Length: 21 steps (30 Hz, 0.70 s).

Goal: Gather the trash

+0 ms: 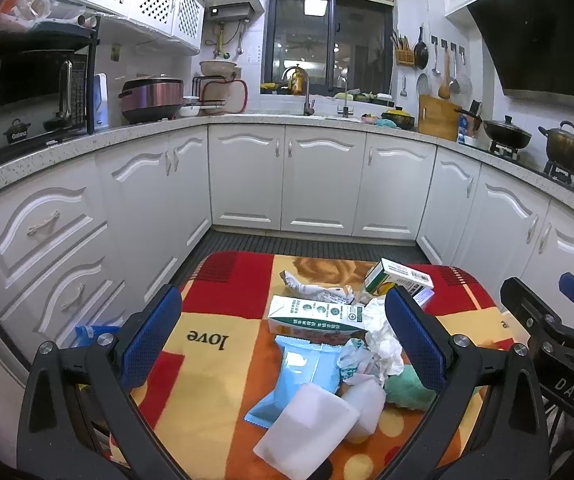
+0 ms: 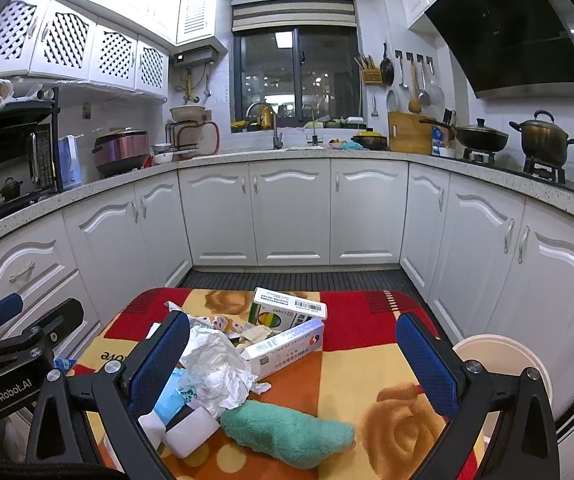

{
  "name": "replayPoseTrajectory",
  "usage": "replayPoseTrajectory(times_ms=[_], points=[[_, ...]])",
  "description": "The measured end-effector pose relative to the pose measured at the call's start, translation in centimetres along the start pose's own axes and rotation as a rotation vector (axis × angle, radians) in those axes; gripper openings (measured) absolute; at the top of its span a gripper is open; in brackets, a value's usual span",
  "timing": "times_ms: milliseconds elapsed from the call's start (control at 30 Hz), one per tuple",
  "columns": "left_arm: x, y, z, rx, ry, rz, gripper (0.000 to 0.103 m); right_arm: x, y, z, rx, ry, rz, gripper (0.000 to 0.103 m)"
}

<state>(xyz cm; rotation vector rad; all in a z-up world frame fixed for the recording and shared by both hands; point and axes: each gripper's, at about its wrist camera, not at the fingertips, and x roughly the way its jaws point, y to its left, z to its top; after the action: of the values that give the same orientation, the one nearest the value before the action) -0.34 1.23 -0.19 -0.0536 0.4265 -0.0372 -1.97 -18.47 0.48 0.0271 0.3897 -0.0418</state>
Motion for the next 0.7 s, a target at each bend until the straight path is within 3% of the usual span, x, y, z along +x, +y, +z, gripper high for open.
replayPoseTrajectory(times_ms=[700], points=[[-0.32,-0.42,-0.23,0.0,-0.009,-0.026,0.101,-0.58,-0.5,0.17,0.001,-0.046,-0.009,0.102]])
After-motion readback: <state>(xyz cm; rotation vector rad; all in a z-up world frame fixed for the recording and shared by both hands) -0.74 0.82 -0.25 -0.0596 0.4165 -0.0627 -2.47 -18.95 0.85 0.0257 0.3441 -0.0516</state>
